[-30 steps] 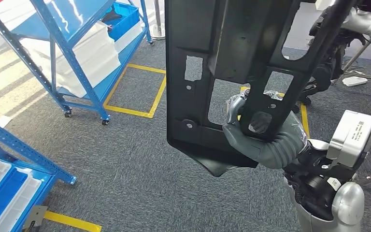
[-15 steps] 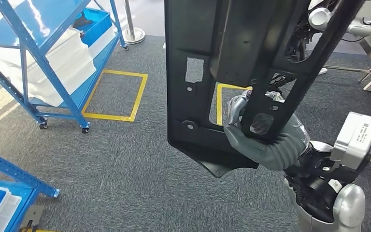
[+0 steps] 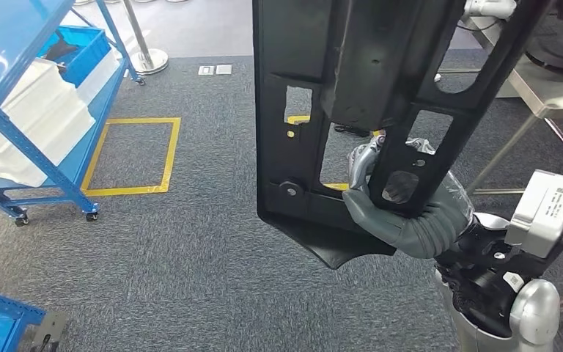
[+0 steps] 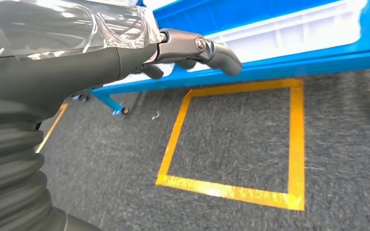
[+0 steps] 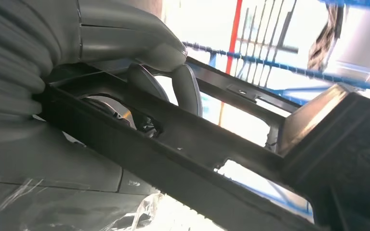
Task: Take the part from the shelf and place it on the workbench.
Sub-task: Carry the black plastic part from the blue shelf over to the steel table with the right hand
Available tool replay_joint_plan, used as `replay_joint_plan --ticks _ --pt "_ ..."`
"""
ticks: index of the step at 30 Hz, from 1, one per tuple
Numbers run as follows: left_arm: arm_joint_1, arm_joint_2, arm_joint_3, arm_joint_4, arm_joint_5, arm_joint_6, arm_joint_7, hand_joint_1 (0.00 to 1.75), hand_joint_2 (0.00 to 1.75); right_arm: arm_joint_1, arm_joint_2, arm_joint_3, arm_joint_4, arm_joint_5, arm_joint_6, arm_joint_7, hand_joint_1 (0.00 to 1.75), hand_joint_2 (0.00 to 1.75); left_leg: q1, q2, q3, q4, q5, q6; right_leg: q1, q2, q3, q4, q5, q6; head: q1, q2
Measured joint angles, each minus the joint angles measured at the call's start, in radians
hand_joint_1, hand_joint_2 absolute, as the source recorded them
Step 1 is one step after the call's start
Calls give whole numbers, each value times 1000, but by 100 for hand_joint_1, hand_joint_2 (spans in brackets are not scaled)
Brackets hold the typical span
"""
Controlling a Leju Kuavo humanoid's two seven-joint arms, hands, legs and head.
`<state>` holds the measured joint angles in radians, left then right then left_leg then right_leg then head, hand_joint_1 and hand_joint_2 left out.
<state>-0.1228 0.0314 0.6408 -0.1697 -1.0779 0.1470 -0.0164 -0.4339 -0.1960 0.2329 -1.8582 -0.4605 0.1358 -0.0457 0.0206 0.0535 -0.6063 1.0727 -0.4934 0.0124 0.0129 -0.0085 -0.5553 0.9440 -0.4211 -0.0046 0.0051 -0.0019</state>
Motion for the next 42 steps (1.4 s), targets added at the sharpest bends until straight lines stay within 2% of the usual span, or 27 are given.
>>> replay_joint_plan --ticks 2,3,4,5,6,8,10,12,14,16,18,19,20,21,23,24,25,27,29,31,33,34,35,36,38,40,42 --pt "5 1 1 0 0 0 0 0 175 0 2 0 0 0 0 0 175 175 -1 -35 -51 138 -74 -2 0 23 -15 0 12 -6 -1 0" --pt "6 2 1 0 0 0 0 0 175 1 3 0 0 0 0 1 175 175 -2 -41 -66 183 -90 -2 0 36 -22 0 19 -6 -1 0" --pt "7 2 1 0 0 0 0 0 175 2 3 0 0 0 0 2 175 175 -2 -44 -63 193 -87 -2 0 50 -29 0 25 -5 -1 0" --pt "6 2 1 0 -1 0 0 0 175 2 3 0 0 0 0 2 175 175 -2 -47 -39 158 -65 -1 -1 64 -36 1 31 -3 -1 0" --pt "5 3 0 0 -1 0 0 0 175 2 3 0 0 0 0 3 175 175 -1 -55 2 90 -35 0 -2 77 -42 2 36 0 -1 0" --pt "4 3 0 0 -1 0 0 0 175 2 3 0 -1 0 0 3 175 175 2 -97 83 -53 10 4 -1 102 -54 7 46 9 -1 0" --pt "4 3 0 0 -1 0 0 0 175 1 3 0 -2 0 0 3 175 175 2 -123 108 -107 20 6 0 124 -66 12 55 18 0 0" --pt "3 2 0 0 -3 1 0 0 175 2 2 0 -2 0 0 3 175 175 2 -105 101 -109 25 12 -2 139 -76 16 62 26 0 0" --pt "0 1 0 0 -11 4 -4 0 175 3 0 -1 -2 0 -1 3 175 175 3 -82 96 -111 34 26 -2 105 -98 57 34 35 2 0" --pt "2 1 -1 0 -20 8 -11 0 175 4 -1 -2 -3 0 -1 4 175 175 1 -57 89 -112 41 36 -3 46 -149 180 -40 46 5 0" --pt "7 2 -1 0 -27 11 -15 0 175 7 -1 -2 -2 0 -2 5 175 175 -1 -30 82 -112 44 39 -10 24 -197 308 -99 54 5 0" --pt "8 2 -1 0 -29 12 -15 0 175 8 -1 -2 -2 0 -2 5 175 175 -2 -17 80 -112 45 38 -13 21 -198 328 -103 56 6 0" --pt "8 2 -1 0 -31 13 -16 0 175 9 -1 -2 -2 0 -2 6 175 175 -2 -4 79 -112 46 38 -15 17 -177 305 -90 56 6 0" --pt "7 2 -1 0 -32 13 -16 0 175 9 -2 -2 -3 0 -2 7 175 175 -2 8 79 -111 46 37 -15 8 -137 243 -63 55 6 0" --pt "6 2 -2 0 -33 13 -18 0 175 7 -3 -3 -4 0 -3 8 175 175 -4 29 81 -111 45 32 -6 -43 -48 91 -17 48 6 0" --pt "5 2 -2 0 -33 13 -19 0 175 6 -3 -4 -4 0 -3 8 175 175 -6 39 82 -110 44 28 0 -63 -23 42 -7 43 6 0" --pt "5 2 -2 0 -34 13 -20 0 175 5 -4 -4 -5 0 -4 8 175 175 -8 49 82 -110 43 22 6 -74 -14 20 -6 39 6 0" --pt "4 1 -2 0 -35 13 -20 0 175 5 -4 -6 -8 0 -5 9 175 175 -9 67 83 -110 40 11 9 -54 -18 16 -3 29 6 0" --pt "1 0 -3 0 -35 13 -20 0 175 3 -5 -7 -13 0 -7 9 175 175 -4 41 71 -81 18 2 4 -31 -18 9 3 18 6 0" --pt "4 1 -3 0 -35 14 -20 0 175 2 -5 -7 -16 0 -9 9 175 175 0 -12 20 28 -39 -3 0 -9 -19 6 8 7 5 0" --pt "9 2 -3 0 -35 14 -20 0 175 4 -3 -7 -16 0 -12 10 175 175 1 -37 -50 167 -88 -7 -1 18 -21 7 10 2 4 0" --pt "10 2 -3 0 -35 14 -20 0 175 5 -3 -7 -16 0 -13 11 175 175 1 -42 -69 198 -88 -9 -1 32 -21 7 10 1 3 0" --pt "10 3 -3 0 -35 14 -20 0 175 5 -3 -7 -16 0 -13 12 175 175 2 -44 -69 189 -69 -11 -2 47 -21 9 10 2 3 0" --pt "9 3 -3 0 -35 14 -20 0 175 6 -3 -7 -16 0 -13 13 175 175 4 -49 -50 139 -34 -14 -4 61 -20 12 9 3 3 0" --pt "8 3 -3 0 -35 14 -20 0 175 6 -3 -7 -17 0 -14 14 175 175 12 -85 9 0 31 -19 -6 87 -25 26 4 11 2 0" --pt "8 3 -3 0 -36 13 -20 0 175 5 -3 -7 -18 0 -14 14 175 175 16 -116 38 -71 49 -16 -7 110 -40 38 3 22 2 0" --pt "7 3 -3 0 -36 13 -20 0 175 6 -4 -8 -19 0 -15 14 175 175 13 -108 38 -77 48 -3 -10 132 -52 37 10 32 3 0"
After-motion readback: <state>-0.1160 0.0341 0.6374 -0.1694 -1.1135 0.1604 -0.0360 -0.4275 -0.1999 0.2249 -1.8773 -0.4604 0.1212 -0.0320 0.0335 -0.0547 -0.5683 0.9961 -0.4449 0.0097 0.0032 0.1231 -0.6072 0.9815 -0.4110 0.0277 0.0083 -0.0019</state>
